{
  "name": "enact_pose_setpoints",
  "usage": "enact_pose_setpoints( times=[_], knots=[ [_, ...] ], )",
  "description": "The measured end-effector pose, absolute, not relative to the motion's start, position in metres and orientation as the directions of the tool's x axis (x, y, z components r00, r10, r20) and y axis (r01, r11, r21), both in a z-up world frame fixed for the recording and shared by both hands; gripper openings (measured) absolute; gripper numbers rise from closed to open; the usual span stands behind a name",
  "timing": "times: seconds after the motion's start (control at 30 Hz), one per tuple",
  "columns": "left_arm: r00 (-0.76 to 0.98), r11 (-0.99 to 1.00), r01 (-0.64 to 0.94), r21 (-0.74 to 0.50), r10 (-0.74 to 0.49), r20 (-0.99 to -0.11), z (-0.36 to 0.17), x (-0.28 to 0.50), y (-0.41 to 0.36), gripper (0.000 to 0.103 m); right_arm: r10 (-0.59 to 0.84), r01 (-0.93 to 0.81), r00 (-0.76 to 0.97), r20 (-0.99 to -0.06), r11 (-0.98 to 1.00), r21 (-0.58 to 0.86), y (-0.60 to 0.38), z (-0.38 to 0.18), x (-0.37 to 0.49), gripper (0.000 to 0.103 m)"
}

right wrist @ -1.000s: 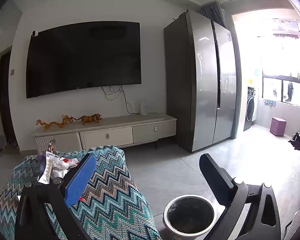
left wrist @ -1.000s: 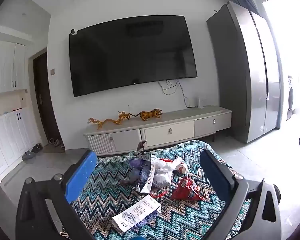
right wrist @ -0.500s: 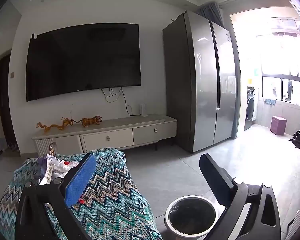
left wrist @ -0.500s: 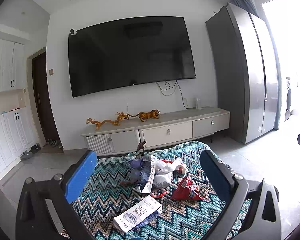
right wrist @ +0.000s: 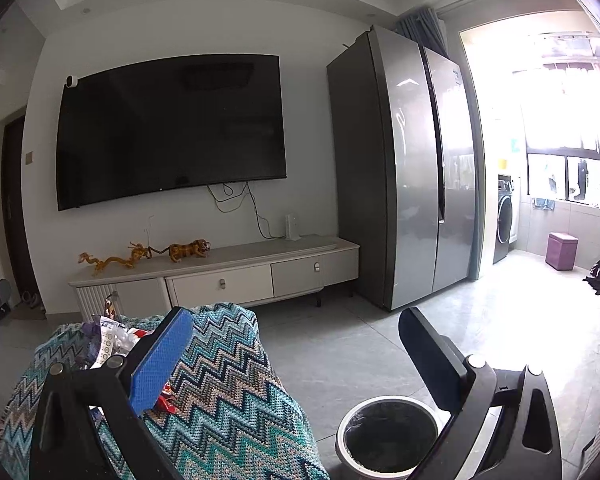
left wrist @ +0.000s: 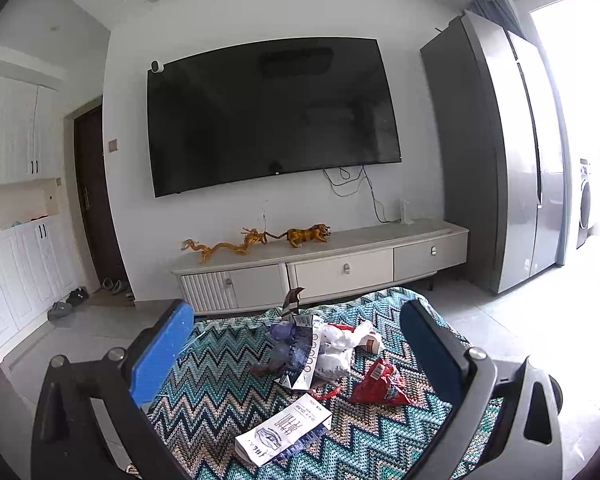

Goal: Collect trash
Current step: 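Move both tools toward the trash pile on the zigzag blanket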

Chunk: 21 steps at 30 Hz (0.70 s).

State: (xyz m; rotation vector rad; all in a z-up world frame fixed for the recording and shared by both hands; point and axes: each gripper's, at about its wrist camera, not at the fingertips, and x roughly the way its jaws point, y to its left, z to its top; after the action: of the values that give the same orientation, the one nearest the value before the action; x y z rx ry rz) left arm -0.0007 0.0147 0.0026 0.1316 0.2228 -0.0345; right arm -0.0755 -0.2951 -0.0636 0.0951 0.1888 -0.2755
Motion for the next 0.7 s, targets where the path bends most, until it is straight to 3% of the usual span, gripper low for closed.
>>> enact_pose_setpoints(
  times=[0.4, 0.7],
  knots=[
    [0.982, 0.992, -0.009, 0.126, 0.033, -0.188, 0.0046, -0.0020, 0.0187, 0.103, -0.272, 0.285, 0.946, -0.178, 0.957, 0.051, -0.2900, -0.0622, -0.0780, 0.103],
    [0.977, 0.990, -0.004, 0.138, 0.034, -0.213, 0.0007, 0.0041, 0.0197, 0.103, -0.250, 0.259, 0.957, -0.145, 0.965, 0.046, -0.2869, -0.0597, -0.0759, 0.103]
  ],
)
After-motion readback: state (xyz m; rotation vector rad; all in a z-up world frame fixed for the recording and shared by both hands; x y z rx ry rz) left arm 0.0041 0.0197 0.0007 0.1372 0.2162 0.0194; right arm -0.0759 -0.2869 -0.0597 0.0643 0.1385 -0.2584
